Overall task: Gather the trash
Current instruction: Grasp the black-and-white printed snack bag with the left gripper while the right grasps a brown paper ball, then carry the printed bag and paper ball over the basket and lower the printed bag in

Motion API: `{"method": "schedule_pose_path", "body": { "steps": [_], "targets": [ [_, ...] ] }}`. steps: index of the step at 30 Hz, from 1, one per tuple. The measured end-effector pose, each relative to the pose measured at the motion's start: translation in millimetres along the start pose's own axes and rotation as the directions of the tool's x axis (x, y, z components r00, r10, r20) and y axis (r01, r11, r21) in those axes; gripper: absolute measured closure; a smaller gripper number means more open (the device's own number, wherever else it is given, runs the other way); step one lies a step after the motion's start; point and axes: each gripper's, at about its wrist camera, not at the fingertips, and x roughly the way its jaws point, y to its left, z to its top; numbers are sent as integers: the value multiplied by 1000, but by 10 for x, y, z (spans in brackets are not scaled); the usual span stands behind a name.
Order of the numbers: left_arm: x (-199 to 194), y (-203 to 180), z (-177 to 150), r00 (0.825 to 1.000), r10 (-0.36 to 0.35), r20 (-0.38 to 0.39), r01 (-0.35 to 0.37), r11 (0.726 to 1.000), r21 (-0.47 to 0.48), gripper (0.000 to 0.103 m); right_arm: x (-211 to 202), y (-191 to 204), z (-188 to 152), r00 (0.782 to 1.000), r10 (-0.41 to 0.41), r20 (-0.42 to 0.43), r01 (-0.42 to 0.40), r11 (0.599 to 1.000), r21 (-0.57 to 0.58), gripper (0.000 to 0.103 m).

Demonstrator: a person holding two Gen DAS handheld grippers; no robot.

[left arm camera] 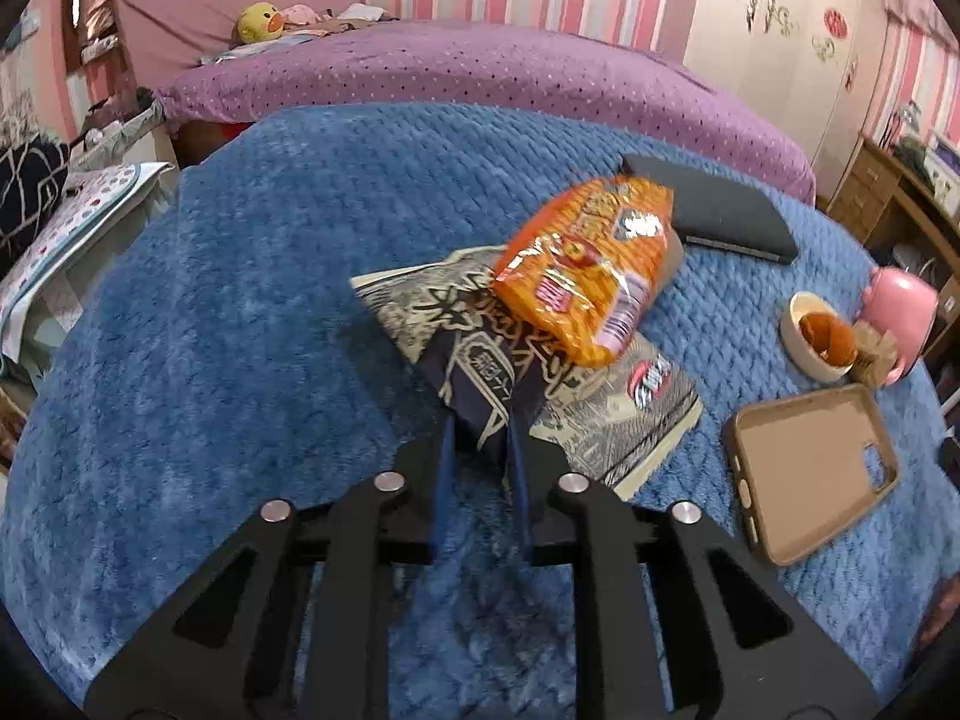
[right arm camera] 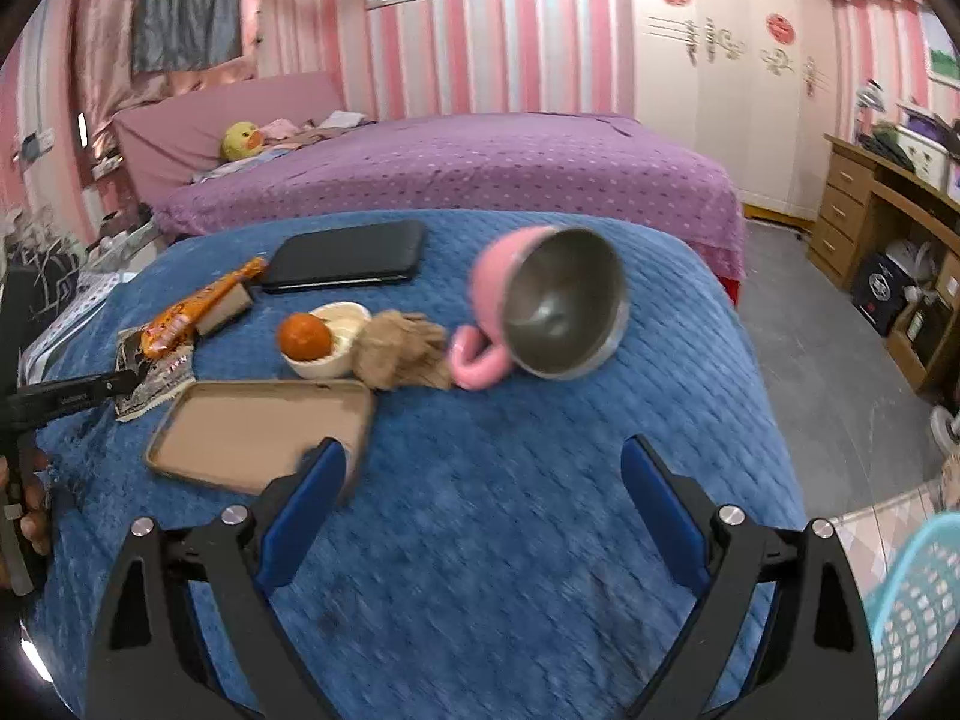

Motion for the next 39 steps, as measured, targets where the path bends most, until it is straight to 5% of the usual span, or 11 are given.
{"method": "schedule_pose_path", "body": {
  "steps": [10, 19, 28, 39],
  "targets": [
    [-531, 305, -10, 990, 73, 123, -78, 996, 35, 97, 431, 460, 285, 998, 38, -50, -43, 992, -115, 35],
    [-674, 432, 32, 984, 107, 146, -113, 993, 35, 98, 682, 525, 378, 994, 16, -107, -30, 991, -130, 59],
    [-924, 145, -5, 980, 75, 183, -87, 995, 57, 98, 18, 361, 261, 999, 48, 5, -47, 990, -134, 60],
    [-1410, -674, -335, 972, -8, 235, -26, 990, 138, 98, -922, -248, -106, 998, -6, 68, 12, 996, -86, 60]
  ]
}}
